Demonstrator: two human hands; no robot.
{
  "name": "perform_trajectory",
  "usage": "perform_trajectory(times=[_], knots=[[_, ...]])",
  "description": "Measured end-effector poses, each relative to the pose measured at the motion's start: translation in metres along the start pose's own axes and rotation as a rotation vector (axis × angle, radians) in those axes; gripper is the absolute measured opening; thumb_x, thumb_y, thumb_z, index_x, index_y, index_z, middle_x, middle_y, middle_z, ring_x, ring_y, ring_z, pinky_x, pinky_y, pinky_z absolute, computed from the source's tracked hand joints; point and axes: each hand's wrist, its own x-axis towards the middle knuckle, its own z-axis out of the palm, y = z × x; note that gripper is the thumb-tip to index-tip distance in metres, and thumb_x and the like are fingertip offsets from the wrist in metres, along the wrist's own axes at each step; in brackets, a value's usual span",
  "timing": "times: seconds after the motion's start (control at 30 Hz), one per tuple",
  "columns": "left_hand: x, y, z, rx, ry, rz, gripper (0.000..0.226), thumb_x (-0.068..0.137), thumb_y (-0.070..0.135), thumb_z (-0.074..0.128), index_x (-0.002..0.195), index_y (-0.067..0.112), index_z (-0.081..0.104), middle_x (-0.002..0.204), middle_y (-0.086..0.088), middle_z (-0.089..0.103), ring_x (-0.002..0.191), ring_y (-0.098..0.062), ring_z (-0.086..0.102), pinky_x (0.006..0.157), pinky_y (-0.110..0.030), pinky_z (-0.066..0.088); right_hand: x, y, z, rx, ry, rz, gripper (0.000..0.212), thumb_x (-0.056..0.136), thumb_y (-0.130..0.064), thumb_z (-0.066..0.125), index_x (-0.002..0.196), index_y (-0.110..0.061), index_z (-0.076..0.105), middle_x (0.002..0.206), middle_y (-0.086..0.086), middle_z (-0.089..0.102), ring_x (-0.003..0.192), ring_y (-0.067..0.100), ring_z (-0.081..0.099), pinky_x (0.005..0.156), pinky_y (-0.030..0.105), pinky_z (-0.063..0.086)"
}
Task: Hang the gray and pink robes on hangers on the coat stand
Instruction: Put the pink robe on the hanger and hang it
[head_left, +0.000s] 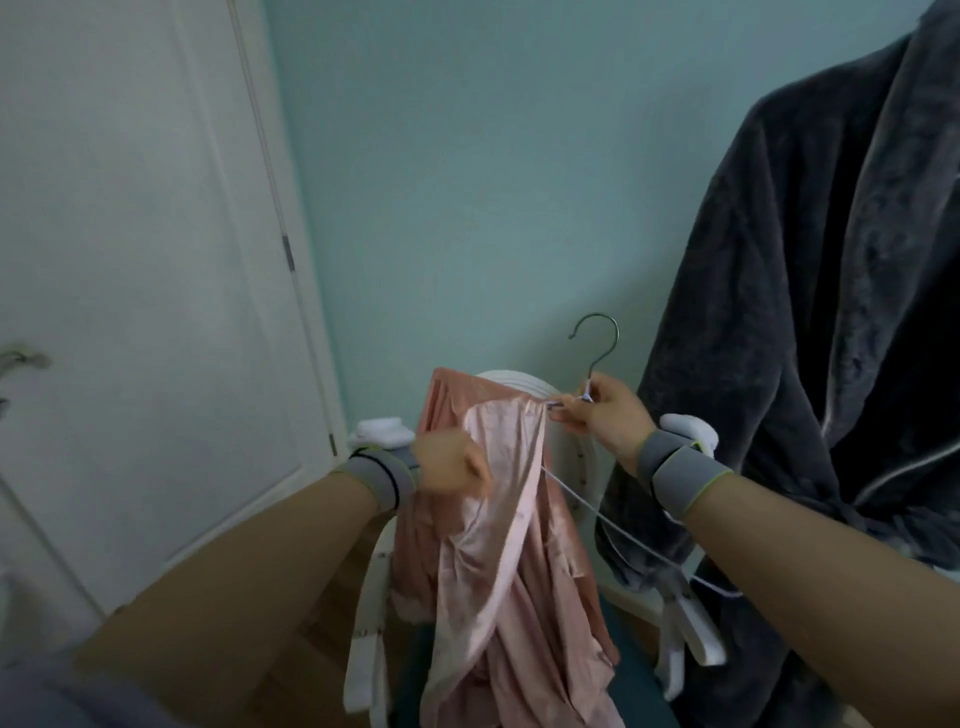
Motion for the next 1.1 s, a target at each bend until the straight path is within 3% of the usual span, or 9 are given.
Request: perform_trajectory(times=[0.13, 0.2, 0.33, 0.4, 0.53, 0.67, 0.77, 1.0, 1.1], knots=[[0.026, -0.004, -0.022, 0.101, 0.587, -0.064, 0.042, 0.086, 0.023, 0.060, 0.126, 0.012, 0.053, 0.133, -0.010, 0.052, 0.127, -0.025, 0.045, 0.102, -0.034, 0.037, -0.014, -0.005, 0.014, 0.030, -0.011, -0.003, 0.041, 0.094, 0.005, 0.042, 0.062, -0.016, 0.026, 0.120, 0.038, 0.056, 0.035, -0.003, 0.058, 0.044, 0.017, 0.044], [0.039, -0.005, -0.021, 0.205, 0.496, -0.111, 0.048, 0.085, 0.030, 0.059, 0.130, 0.021, 0.048, 0.141, -0.004, 0.041, 0.136, -0.022, 0.031, 0.109, -0.044, 0.027, -0.022, -0.007, 0.021, 0.040, -0.054, -0.004, 0.041, 0.094, 0.005, 0.042, 0.062, -0.015, 0.026, 0.123, 0.040, 0.052, 0.036, -0.001, 0.059, 0.043, 0.020, 0.045], [0.054, -0.020, -0.010, 0.344, 0.323, -0.091, 0.020, 0.091, 0.026, 0.047, 0.101, 0.020, 0.063, 0.118, -0.006, 0.063, 0.115, -0.025, 0.056, 0.089, -0.035, 0.038, -0.030, -0.007, 0.017, 0.102, -0.208, 0.055, 0.036, 0.094, 0.002, 0.046, 0.064, -0.015, 0.032, 0.124, 0.035, 0.055, 0.042, 0.003, 0.064, 0.046, 0.017, 0.052], [0.052, -0.030, -0.010, 0.352, 0.276, -0.065, 0.020, 0.092, 0.024, 0.046, 0.098, 0.016, 0.064, 0.116, -0.007, 0.065, 0.109, -0.025, 0.059, 0.078, -0.029, 0.038, -0.030, -0.010, 0.004, 0.086, -0.381, 0.161, 0.027, 0.094, -0.004, 0.047, 0.070, -0.015, 0.044, 0.113, 0.018, 0.065, 0.057, 0.004, 0.069, 0.055, 0.017, 0.055], [0.038, -0.041, -0.011, 0.379, 0.216, -0.040, 0.025, 0.092, 0.017, 0.047, 0.109, 0.017, 0.064, 0.121, -0.007, 0.063, 0.111, -0.025, 0.058, 0.087, -0.030, 0.041, -0.022, -0.002, -0.017, 0.106, -0.495, 0.318, 0.025, 0.096, -0.011, 0.034, 0.086, -0.019, 0.055, 0.099, 0.005, 0.064, 0.082, 0.019, 0.062, 0.071, 0.027, 0.046], [0.027, -0.034, -0.012, 0.437, 0.208, 0.077, 0.030, 0.093, 0.010, 0.043, 0.117, 0.017, 0.061, 0.122, -0.007, 0.059, 0.114, -0.022, 0.051, 0.081, -0.027, 0.024, -0.021, 0.020, 0.006, -0.296, -0.514, 0.228, 0.027, 0.094, -0.008, 0.044, 0.114, -0.024, 0.053, 0.119, 0.004, 0.059, 0.097, 0.021, 0.058, 0.076, 0.029, 0.044], [0.019, -0.028, -0.020, 0.440, 0.235, 0.139, 0.029, 0.093, 0.011, 0.044, 0.117, 0.012, 0.060, 0.118, -0.012, 0.057, 0.116, -0.024, 0.049, 0.087, -0.029, 0.029, -0.025, 0.033, 0.041, -0.652, -0.551, -0.022, 0.033, 0.093, -0.011, 0.050, 0.126, -0.004, 0.050, 0.127, 0.018, 0.057, 0.116, 0.033, 0.054, 0.095, 0.035, 0.045], [0.000, -0.035, -0.036, 0.650, 0.367, 0.126, 0.036, 0.096, 0.010, 0.031, 0.124, 0.017, 0.053, 0.105, -0.010, 0.056, 0.100, -0.023, 0.053, 0.099, -0.037, 0.026, 0.001, 0.045, 0.046, -0.959, -0.125, -0.133, 0.014, 0.088, -0.016, 0.047, 0.092, -0.009, 0.059, 0.107, 0.021, 0.067, 0.101, 0.036, 0.062, 0.074, 0.032, 0.044], [-0.004, -0.044, -0.039, 0.676, 0.449, 0.066, 0.035, 0.097, 0.012, 0.032, 0.122, 0.019, 0.054, 0.101, -0.009, 0.056, 0.097, -0.023, 0.054, 0.100, -0.041, 0.024, 0.016, 0.050, 0.008, -1.196, -0.067, -0.045, 0.024, 0.085, -0.012, 0.043, 0.103, -0.010, 0.058, 0.115, 0.017, 0.065, 0.106, 0.033, 0.062, 0.078, 0.033, 0.047]])
